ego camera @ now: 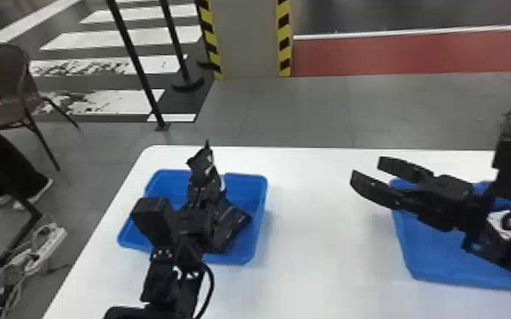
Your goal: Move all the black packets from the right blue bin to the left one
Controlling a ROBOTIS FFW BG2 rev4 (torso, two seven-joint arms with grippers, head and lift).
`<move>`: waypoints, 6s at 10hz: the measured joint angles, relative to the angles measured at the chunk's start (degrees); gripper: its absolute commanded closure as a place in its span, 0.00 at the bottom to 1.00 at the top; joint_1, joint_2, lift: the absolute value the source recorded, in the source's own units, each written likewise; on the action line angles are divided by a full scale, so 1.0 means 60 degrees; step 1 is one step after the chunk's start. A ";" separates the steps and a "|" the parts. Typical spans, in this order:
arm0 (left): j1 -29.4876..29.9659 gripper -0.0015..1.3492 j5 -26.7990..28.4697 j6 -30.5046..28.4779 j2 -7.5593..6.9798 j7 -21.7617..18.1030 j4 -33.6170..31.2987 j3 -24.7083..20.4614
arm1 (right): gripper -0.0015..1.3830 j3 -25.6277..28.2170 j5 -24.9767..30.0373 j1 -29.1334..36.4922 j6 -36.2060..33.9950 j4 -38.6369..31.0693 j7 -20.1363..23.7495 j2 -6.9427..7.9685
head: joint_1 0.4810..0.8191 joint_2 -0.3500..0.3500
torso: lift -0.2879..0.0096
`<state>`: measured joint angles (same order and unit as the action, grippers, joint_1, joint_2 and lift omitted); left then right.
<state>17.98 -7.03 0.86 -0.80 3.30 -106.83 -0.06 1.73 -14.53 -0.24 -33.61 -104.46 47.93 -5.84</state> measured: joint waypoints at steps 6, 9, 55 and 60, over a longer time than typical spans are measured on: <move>-0.0370 0.04 0.0715 0.2615 0.0029 0.0020 0.2086 -0.0207 | 0.15 0.0389 0.0284 0.0666 -0.0055 -0.0793 -0.1355 -0.0227 | 0.63 0.70 | 0.60; -0.0545 0.05 -0.0356 0.4731 -0.0067 -0.0537 0.1986 0.0349 | 0.15 0.0780 0.0546 0.1496 -0.0260 -0.1342 -0.2889 -0.0218 | 0.63 0.59 | 0.60; 0.0631 0.07 -0.1860 0.1011 -0.0285 -0.0697 -0.1552 0.0717 | 0.84 0.1678 0.1020 0.2314 0.0581 -0.2465 -0.5703 -0.0161 | 0.63 0.33 | 0.60; 0.0243 0.11 -0.2252 -0.1999 -0.0352 -0.1872 -0.2704 0.0572 | 0.84 0.0031 0.0798 0.1003 0.0733 -0.1902 -0.4521 -0.0346 | 0.58 0.44 | 0.60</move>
<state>19.44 -20.54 -11.14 -2.92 -7.93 -123.06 3.37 1.91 -9.74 5.78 -29.21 -115.87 20.81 -7.92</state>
